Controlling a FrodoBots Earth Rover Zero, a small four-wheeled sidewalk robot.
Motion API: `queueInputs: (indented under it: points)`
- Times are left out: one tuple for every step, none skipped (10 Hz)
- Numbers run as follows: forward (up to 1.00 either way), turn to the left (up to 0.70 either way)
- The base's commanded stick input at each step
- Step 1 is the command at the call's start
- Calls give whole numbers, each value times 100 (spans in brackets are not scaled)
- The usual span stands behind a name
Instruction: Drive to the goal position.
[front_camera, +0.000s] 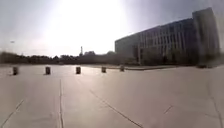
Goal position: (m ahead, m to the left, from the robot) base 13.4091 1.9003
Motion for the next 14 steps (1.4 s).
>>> queueInputs:
  points:
    - [70,0]
    - [70,0]
    - [70,0]
    - [70,0]
    - [70,0]
    - [70,0]
    - [70,0]
    - [70,0]
    - [70,0]
    - [70,0]
    - [70,-9]
    - [70,-35]
    - [70,-20]
    - [70,0]
